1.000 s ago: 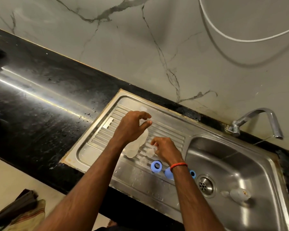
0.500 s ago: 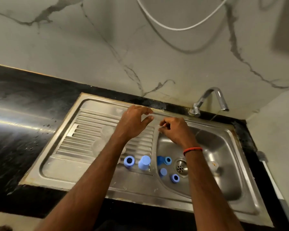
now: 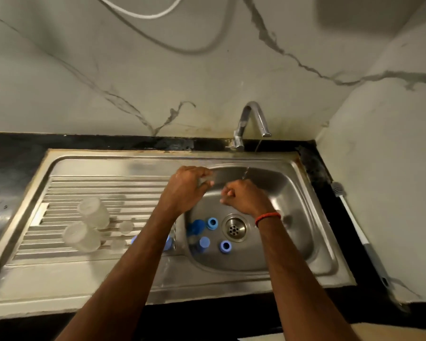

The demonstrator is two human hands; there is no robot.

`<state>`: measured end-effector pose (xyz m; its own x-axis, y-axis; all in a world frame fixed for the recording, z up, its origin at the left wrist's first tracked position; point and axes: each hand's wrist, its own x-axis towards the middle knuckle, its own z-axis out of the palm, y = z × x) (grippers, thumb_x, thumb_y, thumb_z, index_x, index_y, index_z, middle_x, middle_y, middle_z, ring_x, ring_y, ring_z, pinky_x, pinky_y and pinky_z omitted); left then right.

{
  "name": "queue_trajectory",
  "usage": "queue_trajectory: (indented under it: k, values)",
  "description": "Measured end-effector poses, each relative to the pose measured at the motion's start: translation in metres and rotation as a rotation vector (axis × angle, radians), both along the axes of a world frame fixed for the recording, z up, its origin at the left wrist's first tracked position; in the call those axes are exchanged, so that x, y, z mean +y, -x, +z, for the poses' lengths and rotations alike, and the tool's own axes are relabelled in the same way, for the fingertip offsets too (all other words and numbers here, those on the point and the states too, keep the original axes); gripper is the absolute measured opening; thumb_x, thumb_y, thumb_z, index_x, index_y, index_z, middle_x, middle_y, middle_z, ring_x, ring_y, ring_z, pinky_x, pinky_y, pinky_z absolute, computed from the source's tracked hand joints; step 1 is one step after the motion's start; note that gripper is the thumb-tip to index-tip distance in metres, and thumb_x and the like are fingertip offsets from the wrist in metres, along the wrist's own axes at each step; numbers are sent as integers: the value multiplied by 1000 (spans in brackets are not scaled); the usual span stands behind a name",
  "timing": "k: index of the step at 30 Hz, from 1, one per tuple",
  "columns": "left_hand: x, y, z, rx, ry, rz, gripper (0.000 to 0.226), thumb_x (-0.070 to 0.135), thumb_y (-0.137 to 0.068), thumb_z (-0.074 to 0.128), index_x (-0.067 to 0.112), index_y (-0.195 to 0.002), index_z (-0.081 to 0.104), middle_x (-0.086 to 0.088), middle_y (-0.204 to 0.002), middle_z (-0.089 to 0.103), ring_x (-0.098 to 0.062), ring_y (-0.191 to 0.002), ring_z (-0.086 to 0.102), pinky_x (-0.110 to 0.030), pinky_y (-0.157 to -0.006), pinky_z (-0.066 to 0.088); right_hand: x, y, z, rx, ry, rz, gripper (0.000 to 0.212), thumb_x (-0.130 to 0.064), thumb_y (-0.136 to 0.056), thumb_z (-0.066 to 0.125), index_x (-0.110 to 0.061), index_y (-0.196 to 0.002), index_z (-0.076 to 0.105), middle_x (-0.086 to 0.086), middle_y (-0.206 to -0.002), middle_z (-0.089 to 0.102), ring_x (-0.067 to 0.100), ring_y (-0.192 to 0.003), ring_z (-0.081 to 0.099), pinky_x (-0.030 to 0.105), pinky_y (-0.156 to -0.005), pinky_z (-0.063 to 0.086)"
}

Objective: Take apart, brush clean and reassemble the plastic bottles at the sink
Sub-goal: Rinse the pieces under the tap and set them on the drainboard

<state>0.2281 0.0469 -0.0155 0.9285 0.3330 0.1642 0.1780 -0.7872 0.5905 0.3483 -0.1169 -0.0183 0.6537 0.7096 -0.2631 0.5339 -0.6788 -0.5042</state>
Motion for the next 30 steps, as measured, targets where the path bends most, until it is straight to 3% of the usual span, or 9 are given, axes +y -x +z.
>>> queue_trajectory:
  k: [3, 8, 14, 18, 22, 30]
  values:
    - [-14, -8, -13, 39, 7, -15, 30, 28, -94, 68, 18, -123, 69, -3, -119, 71, -20, -107, 64, -37, -97, 50, -11, -7, -36, 75, 79, 26, 18, -31, -82, 78, -24, -97, 72, -4, -98, 72, 11, -88, 66, 28, -81, 53]
    - [-28, -20, -36, 126, 31, 0, 31, 32, -94, 69, 21, -123, 70, -1, -122, 71, -18, -113, 64, -42, -100, 52, -20, -13, -99, 157, 198, 81, 18, -33, -75, 79, -28, -91, 73, -3, -102, 72, 17, -95, 67, 35, -87, 55]
    - [-37, -32, -48, 204, 6, 56, 32, 31, -96, 67, 18, -126, 67, -3, -125, 69, -19, -116, 61, -39, -103, 48, -18, -17, -151, 179, 263, 214, 28, -28, -72, 83, -25, -97, 72, 5, -106, 69, 23, -95, 65, 38, -87, 55]
    - [-36, -37, -52, 226, -10, 70, 33, 32, -95, 67, 19, -126, 67, -1, -125, 69, -17, -116, 62, -37, -104, 47, -16, -19, -174, 233, 358, 323, 47, -18, -73, 82, -19, -118, 70, 7, -116, 69, 25, -107, 64, 33, -91, 52]
    - [-30, -38, -58, 281, 2, 131, 34, 38, -95, 66, 24, -126, 66, 1, -126, 68, -18, -119, 59, -42, -102, 50, -19, -16, -202, 332, 449, 443, 75, -16, -72, 84, -22, -141, 54, 10, -140, 56, 29, -127, 54, 40, -106, 46]
    - [-30, -38, -61, 309, -13, 160, 34, 42, -95, 66, 26, -125, 66, 2, -121, 68, -18, -114, 61, -42, -98, 52, -33, -14, -222, 327, 359, 406, 44, -2, -78, 78, -10, -121, 69, 11, -123, 65, 27, -112, 62, 32, -94, 51]
